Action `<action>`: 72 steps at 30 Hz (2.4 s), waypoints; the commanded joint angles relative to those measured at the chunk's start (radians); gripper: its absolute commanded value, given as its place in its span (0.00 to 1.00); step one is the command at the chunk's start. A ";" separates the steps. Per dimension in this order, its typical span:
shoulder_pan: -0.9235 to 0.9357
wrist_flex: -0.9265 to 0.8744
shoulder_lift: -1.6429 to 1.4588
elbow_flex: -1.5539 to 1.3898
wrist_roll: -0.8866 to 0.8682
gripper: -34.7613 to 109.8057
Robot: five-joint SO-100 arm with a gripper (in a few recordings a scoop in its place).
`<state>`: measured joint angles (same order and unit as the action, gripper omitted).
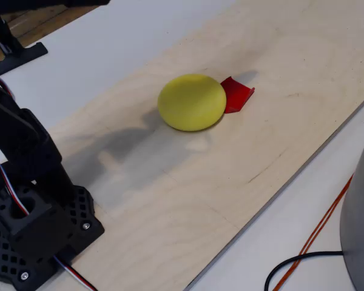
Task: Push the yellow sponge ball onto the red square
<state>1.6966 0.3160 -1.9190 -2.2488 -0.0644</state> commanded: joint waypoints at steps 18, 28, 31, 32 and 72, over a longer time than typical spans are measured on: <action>-0.149 -0.680 -0.227 -0.166 -0.600 0.29; -0.155 -1.054 -0.413 -0.167 -0.732 0.30; -0.137 -1.144 -0.449 -0.167 -0.739 0.30; -0.130 -1.166 -0.456 -0.169 -0.741 0.30; -0.064 -1.144 -0.025 -0.150 -0.819 0.31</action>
<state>1.6337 -0.8422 -1.9865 -2.4375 -0.8636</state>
